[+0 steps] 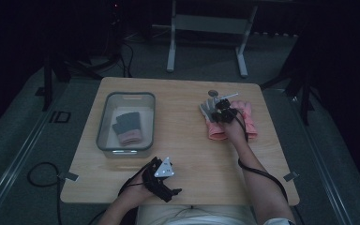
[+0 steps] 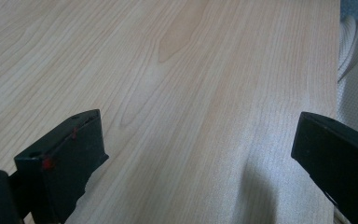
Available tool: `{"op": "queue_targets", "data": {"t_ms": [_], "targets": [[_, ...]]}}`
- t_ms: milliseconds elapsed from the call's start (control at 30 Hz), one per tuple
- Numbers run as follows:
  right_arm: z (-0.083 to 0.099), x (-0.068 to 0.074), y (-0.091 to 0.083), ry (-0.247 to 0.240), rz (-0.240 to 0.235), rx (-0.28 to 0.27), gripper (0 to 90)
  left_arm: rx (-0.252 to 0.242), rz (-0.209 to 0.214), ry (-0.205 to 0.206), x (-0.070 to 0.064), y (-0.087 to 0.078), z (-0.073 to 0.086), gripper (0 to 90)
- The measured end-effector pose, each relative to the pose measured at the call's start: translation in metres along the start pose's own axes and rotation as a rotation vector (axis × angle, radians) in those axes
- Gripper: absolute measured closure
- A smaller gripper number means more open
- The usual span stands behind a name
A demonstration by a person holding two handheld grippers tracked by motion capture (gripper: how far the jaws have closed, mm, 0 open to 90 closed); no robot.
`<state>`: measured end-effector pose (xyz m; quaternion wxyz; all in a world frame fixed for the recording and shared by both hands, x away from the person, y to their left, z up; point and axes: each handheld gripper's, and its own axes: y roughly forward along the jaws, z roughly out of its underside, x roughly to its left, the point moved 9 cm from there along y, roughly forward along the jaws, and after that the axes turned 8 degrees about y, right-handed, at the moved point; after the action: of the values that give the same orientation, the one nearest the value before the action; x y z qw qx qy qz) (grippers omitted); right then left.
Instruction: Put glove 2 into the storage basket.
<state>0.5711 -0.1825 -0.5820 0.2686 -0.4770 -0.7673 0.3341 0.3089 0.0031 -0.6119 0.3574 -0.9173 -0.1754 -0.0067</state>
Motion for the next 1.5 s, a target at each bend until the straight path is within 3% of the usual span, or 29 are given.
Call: {"op": "queue_targets", "data": {"t_ms": [233,500,667,733,833,933,1000,1167,1367,1500], "targets": [[-0.008,0.022,-0.041,0.045,-0.048,-0.078,88.9,-0.005,0.004,-0.007,-0.002,-0.001,0.000,2.2],[-0.018,0.055,-0.111,0.071,-0.040,-0.212,89.0,-0.010,-0.004,-0.006,0.000,-0.002,0.000,2.2],[-0.011,0.067,-0.133,0.102,-0.035,-0.242,89.0,-0.014,-0.011,-0.002,0.000,-0.004,0.000,2.2],[0.002,0.076,-0.139,0.110,-0.029,-0.250,88.9,-0.013,-0.013,0.001,0.000,-0.004,0.000,2.2],[0.022,0.084,-0.135,0.109,0.003,-0.243,88.9,-0.011,-0.017,0.006,-0.001,-0.004,-0.001,2.2],[0.039,0.090,-0.128,0.135,-0.009,-0.221,89.0,-0.015,-0.009,0.007,-0.002,-0.003,-0.001,2.2],[0.050,0.093,-0.118,0.168,-0.017,-0.200,89.0,-0.018,0.002,0.018,-0.004,-0.003,-0.001,2.2],[0.069,0.099,-0.089,0.188,-0.012,-0.141,88.9,-0.025,0.005,0.015,-0.004,-0.004,-0.001,2.2],[0.073,0.103,-0.063,0.219,-0.041,-0.089,88.8,-0.022,0.012,0.012,-0.005,-0.003,0.000,2.2],[0.070,0.105,-0.047,0.222,-0.022,-0.072,88.8,-0.016,0.010,0.014,-0.004,-0.002,0.001,2.2]]}}
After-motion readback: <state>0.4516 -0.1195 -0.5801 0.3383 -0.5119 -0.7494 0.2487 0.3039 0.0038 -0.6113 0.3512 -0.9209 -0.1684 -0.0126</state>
